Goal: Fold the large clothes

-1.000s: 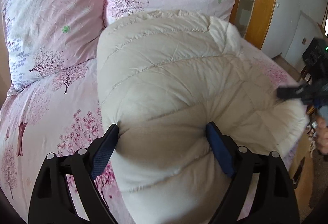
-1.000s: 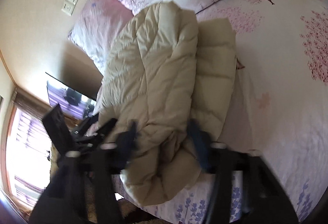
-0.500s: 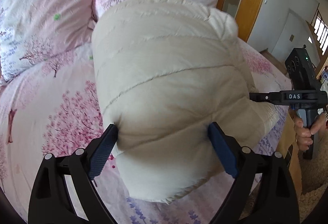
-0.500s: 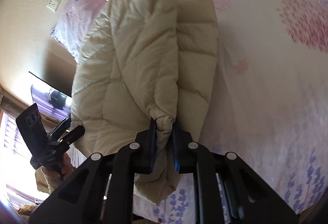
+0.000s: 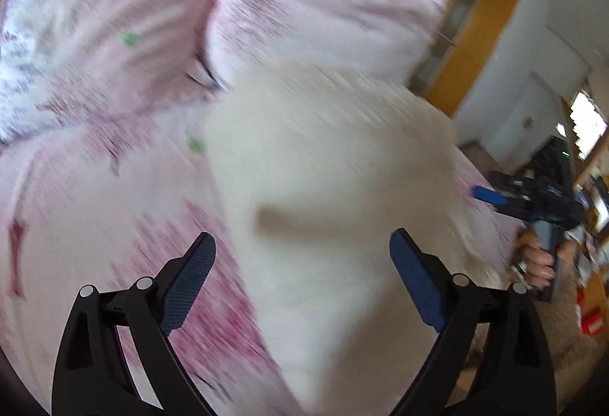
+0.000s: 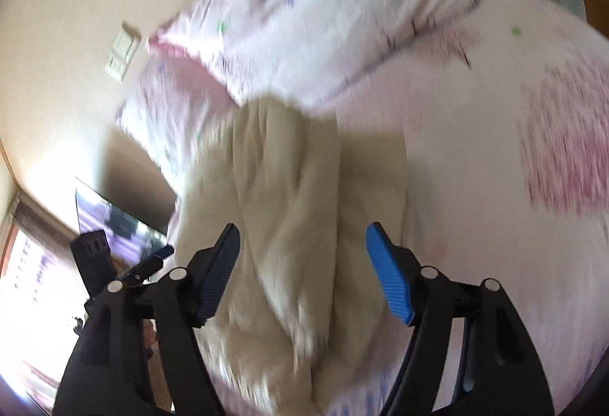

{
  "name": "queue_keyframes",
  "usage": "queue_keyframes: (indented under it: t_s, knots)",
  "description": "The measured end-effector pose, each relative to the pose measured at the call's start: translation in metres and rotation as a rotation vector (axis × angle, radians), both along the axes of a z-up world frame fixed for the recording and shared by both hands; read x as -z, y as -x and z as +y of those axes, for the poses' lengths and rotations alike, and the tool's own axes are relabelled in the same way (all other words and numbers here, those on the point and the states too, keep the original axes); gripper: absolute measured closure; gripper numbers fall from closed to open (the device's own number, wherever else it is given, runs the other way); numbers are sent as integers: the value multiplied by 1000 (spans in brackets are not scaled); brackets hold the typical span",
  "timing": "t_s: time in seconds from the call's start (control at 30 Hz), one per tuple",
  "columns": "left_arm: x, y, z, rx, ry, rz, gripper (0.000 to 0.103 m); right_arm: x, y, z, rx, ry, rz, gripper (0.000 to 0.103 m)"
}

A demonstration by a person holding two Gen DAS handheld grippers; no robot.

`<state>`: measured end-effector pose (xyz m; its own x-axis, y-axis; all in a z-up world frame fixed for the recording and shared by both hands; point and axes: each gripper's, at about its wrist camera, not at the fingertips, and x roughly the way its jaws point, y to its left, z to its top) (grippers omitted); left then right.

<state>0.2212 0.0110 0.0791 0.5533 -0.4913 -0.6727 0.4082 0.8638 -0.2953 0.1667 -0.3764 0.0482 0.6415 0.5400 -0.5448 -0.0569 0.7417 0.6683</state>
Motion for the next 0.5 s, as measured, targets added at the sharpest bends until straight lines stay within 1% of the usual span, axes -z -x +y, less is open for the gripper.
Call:
queue_keyframes:
  t_s: [0.07,0.1,0.13,0.17,0.2,0.23,0.27,0.3,0.33,0.4,0.5]
  knots:
    - [-3,-26,2,-21,-3,16,9,0,-27,-1,17,-23,12,33]
    - [-4,-45,2,-22,3,34,9,2,-36,1,15,-41,20,33]
    - [-4,-56,0,-19,6,45,9,5,-53,2,9,-74,36,33]
    - [-4,-60,-2,-21,5,52,9,8,-61,4,8,-82,47,34]
    - [-5,-72,-6,-24,-9,57,9,12,-73,7,9,-78,63,40]
    - [-5,-73,-11,-26,-27,56,9,13,-80,9,6,-75,67,68]
    - [-5,-80,-15,-27,-52,52,9,16,-83,10,-3,-74,73,82]
    - [-3,-84,-20,-28,-78,48,9,20,-85,11,0,-79,77,84]
    - [-2,-90,-24,-22,-87,51,9,23,-83,7,20,-75,74,87]
    - [0,-92,-29,-13,-90,56,9,26,-80,4,48,-57,68,87]
    - [4,-97,-38,0,-116,47,9,34,-77,-7,79,-47,92,88]
